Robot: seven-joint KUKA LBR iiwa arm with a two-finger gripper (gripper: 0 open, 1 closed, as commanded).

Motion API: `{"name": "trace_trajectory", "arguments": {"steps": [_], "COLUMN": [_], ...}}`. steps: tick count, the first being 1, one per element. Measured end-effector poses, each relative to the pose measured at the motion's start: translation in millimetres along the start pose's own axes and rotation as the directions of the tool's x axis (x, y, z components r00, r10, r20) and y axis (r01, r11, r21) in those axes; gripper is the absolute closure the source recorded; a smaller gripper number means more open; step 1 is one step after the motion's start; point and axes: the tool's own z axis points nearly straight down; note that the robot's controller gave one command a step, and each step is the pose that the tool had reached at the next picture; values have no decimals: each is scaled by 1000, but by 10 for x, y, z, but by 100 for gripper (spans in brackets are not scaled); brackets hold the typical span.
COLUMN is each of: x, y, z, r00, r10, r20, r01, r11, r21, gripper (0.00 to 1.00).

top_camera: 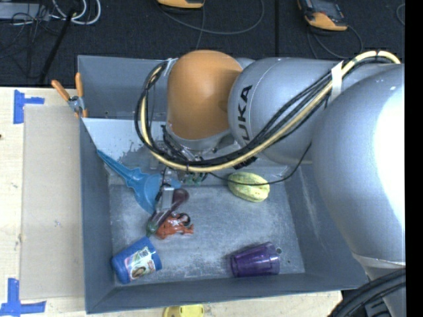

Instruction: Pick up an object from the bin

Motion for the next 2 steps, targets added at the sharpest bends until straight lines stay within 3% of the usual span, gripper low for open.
{"name": "trace_trajectory", "arguments": {"steps": [1,2], "x": [-16,330], "y": [-7,-332], "z": [-51,304], "r00": [1000,997], "r10": [3,-75], "r20": [7,13], "r01": [-3,75], "r11": [1000,997], "r21": [-1,-2], "gripper": [0,0]}}
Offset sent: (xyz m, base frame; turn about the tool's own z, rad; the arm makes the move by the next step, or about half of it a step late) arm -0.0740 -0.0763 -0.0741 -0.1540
